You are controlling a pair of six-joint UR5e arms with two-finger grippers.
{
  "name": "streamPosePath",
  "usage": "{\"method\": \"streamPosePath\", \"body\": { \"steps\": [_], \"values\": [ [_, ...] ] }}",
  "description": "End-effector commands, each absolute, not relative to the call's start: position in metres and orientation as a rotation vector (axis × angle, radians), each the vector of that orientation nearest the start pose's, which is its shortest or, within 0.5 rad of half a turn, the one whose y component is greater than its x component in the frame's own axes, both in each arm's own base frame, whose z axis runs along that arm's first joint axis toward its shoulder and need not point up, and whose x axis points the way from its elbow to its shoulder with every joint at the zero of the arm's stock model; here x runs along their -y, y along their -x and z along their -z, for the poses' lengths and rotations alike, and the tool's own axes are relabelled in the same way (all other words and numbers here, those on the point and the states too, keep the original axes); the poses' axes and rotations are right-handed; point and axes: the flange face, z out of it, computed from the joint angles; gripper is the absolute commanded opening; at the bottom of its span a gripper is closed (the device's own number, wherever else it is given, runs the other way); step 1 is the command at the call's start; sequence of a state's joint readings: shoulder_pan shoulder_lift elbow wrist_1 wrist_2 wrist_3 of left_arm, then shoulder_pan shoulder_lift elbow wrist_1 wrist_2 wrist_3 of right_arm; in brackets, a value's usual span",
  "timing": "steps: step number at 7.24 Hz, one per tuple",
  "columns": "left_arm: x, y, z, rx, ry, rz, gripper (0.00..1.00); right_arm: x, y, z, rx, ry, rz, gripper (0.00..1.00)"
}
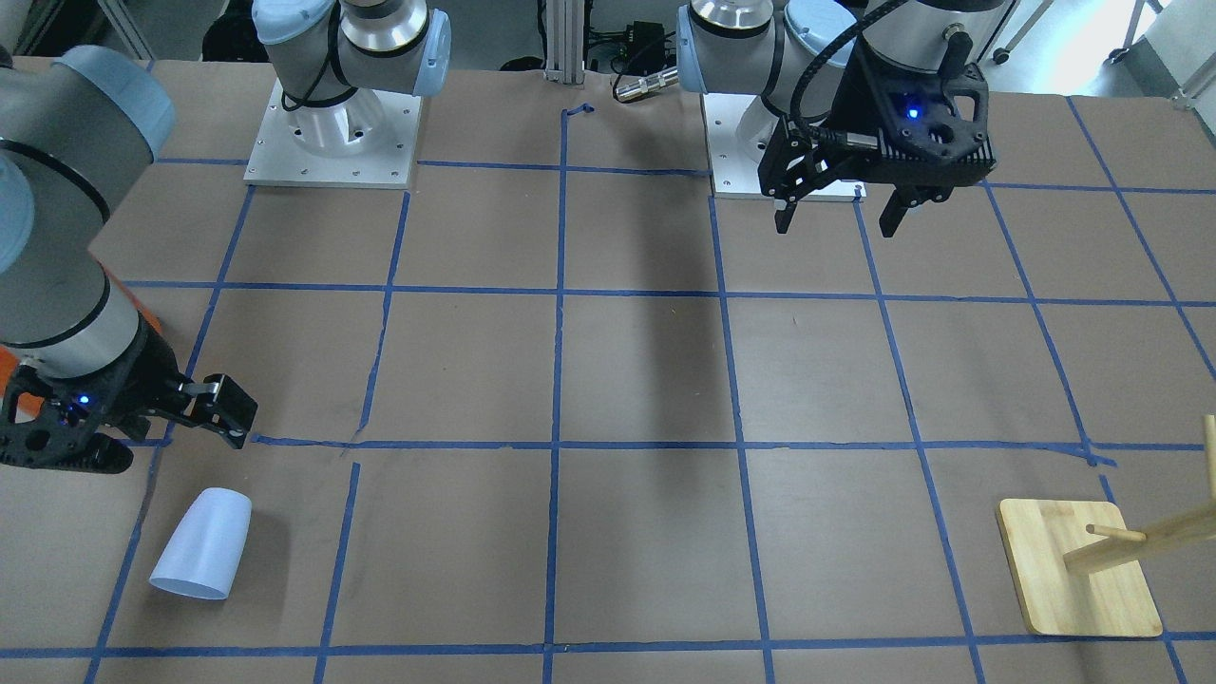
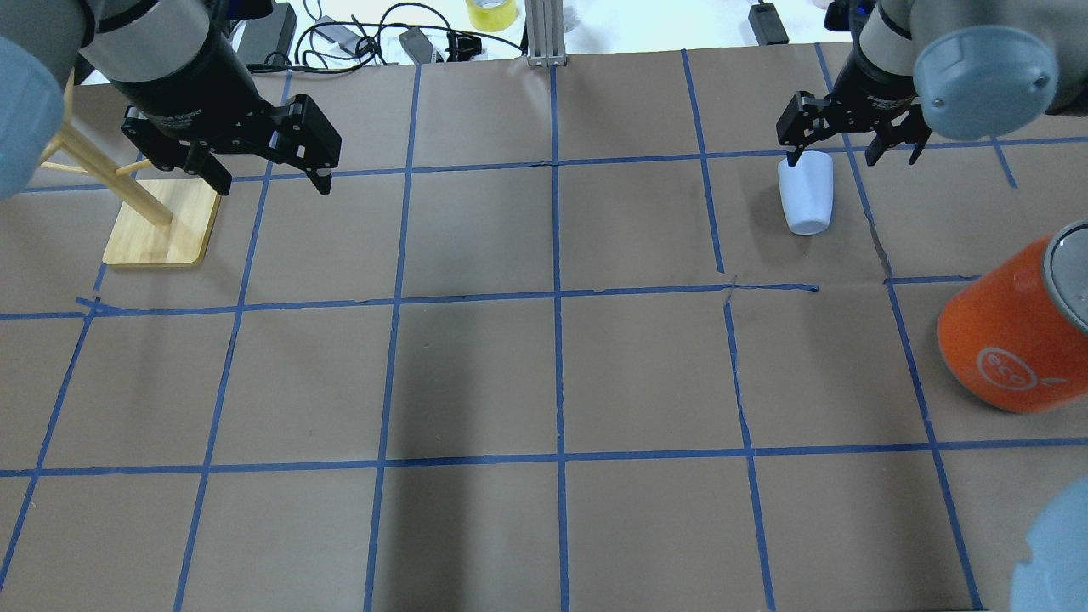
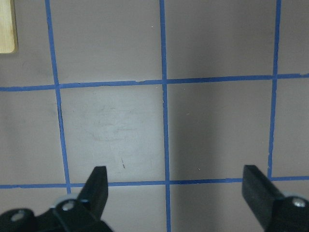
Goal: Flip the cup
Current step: 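Lower the right gripper onto the upside-down light-blue cup and grasp it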
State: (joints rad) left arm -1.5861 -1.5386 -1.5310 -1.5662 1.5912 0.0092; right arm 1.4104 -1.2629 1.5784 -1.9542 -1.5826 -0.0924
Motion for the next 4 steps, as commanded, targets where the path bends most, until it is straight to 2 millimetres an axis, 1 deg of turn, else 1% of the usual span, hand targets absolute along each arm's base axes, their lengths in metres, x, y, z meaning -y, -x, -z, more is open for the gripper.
{"method": "streamPosePath", "body": {
  "steps": [1, 3, 4],
  "values": [
    [0.482, 0.139, -0.524, -3.118, -0.037, 0.120, 1.00, 0.646, -0.015, -0.300, -3.207, -0.143, 0.082, 1.00],
    [0.482, 0.139, -0.523, -3.118, -0.037, 0.117, 1.00, 0.651, -0.006, -0.270, -3.217, -0.213, 0.017, 1.00],
    [0.482, 0.139, -0.524, -3.118, -0.037, 0.120, 1.00, 0.654, -0.004, -0.249, -3.221, -0.220, 0.050, 1.00]
  ]
}}
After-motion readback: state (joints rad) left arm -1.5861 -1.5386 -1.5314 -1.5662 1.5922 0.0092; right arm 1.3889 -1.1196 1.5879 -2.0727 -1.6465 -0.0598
